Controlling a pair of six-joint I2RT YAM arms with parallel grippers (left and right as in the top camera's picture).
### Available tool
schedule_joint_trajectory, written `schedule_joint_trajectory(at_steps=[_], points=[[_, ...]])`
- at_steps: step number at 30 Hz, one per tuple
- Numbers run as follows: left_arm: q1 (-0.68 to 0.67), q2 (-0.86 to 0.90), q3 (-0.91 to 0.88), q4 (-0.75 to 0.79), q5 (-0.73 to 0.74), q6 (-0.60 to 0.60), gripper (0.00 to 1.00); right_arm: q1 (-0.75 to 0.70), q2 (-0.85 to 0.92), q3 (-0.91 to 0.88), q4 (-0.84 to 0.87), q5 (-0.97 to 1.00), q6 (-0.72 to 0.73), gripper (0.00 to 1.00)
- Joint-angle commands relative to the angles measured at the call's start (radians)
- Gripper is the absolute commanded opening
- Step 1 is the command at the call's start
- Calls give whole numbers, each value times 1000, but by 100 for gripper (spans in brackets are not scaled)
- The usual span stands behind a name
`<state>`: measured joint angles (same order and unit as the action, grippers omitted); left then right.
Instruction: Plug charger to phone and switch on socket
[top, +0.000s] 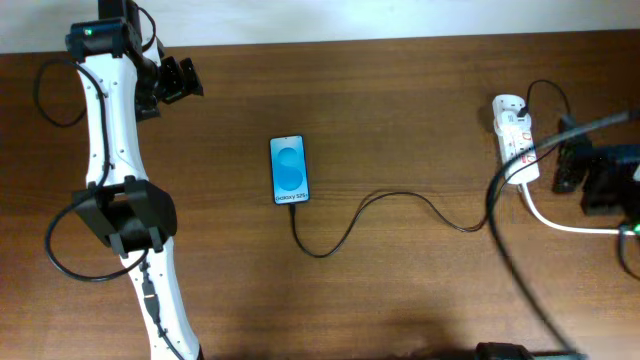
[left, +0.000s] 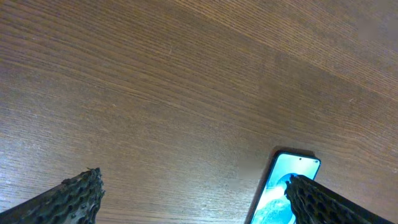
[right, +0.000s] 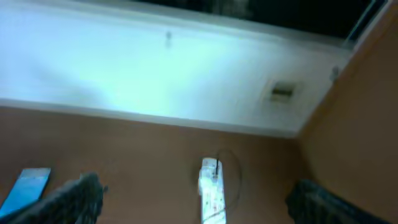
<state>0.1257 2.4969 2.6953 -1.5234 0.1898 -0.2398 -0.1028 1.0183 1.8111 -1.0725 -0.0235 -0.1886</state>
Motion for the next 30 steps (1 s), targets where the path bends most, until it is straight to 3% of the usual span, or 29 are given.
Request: schedule_joint_trajectory(at_steps=[1, 9, 14, 20, 25, 30], points=[[2, 2, 13, 0, -4, -6, 99, 6, -160, -335, 177, 13, -14, 98], [2, 2, 13, 0, -4, -6, 99, 6, -584, -1155, 895, 13, -14, 98], [2, 2, 13, 0, -4, -6, 99, 6, -808, -1499, 1095, 9, -13, 98], [2, 2, 13, 0, -4, -6, 99, 6, -986, -1693, 1107, -11, -13, 98], [2, 2, 13, 0, -4, -6, 99, 11, -1010, -1801, 1107, -74, -13, 98], [2, 2, 13, 0, -4, -6, 99, 14, -1011, -1806, 1001, -71, -13, 99]])
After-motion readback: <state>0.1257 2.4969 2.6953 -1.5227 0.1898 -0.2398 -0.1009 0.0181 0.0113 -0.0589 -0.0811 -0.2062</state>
